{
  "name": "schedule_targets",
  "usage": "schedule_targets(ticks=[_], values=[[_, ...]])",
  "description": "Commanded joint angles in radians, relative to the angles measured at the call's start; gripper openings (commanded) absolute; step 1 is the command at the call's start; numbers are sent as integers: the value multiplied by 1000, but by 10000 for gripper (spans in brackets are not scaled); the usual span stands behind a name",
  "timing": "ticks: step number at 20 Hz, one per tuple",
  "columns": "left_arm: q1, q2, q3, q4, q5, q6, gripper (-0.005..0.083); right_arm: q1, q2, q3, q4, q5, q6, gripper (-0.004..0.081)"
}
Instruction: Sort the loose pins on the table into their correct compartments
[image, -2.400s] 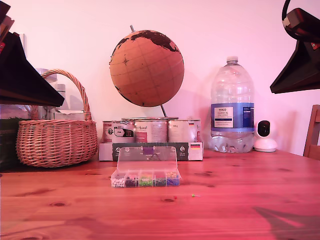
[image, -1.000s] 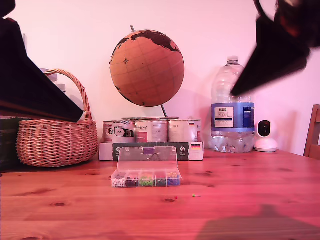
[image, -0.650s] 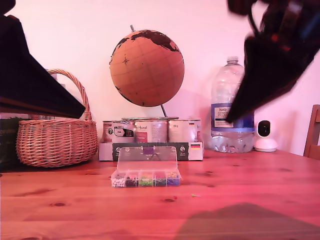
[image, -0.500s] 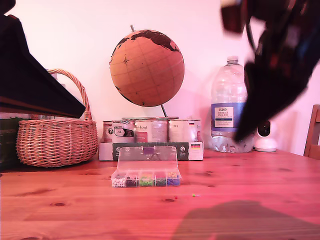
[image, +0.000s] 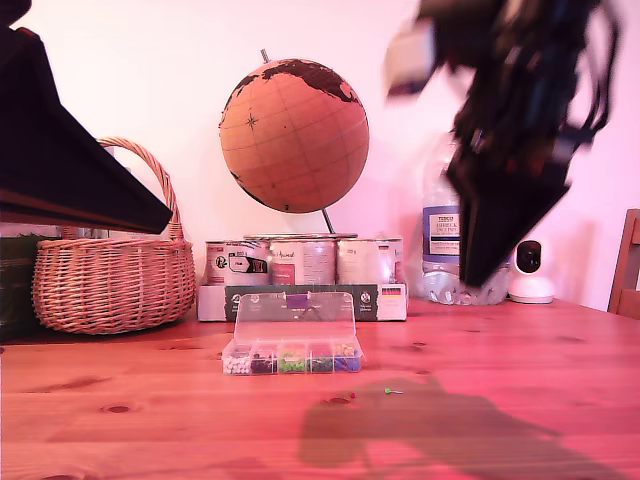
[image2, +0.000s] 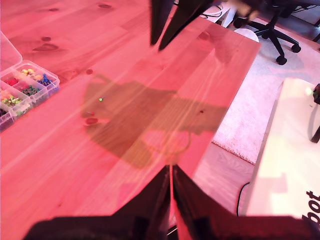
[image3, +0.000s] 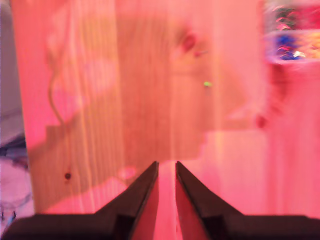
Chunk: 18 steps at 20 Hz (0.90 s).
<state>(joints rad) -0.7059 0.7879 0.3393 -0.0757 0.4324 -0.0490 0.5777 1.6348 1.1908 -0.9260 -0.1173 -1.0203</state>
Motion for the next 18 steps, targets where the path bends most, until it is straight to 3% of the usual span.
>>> schedule_targets(ticks=[1, 9, 18], values=[[1, 4, 5, 10, 0, 3, -21, 21, 22, 19, 1, 5, -9, 89], [1, 4, 5, 9, 0, 4, -21, 44, 127, 37, 108, 76, -36, 89], [1, 4, 5, 9, 0, 4, -21, 44, 234, 131, 157, 56, -52, 89]])
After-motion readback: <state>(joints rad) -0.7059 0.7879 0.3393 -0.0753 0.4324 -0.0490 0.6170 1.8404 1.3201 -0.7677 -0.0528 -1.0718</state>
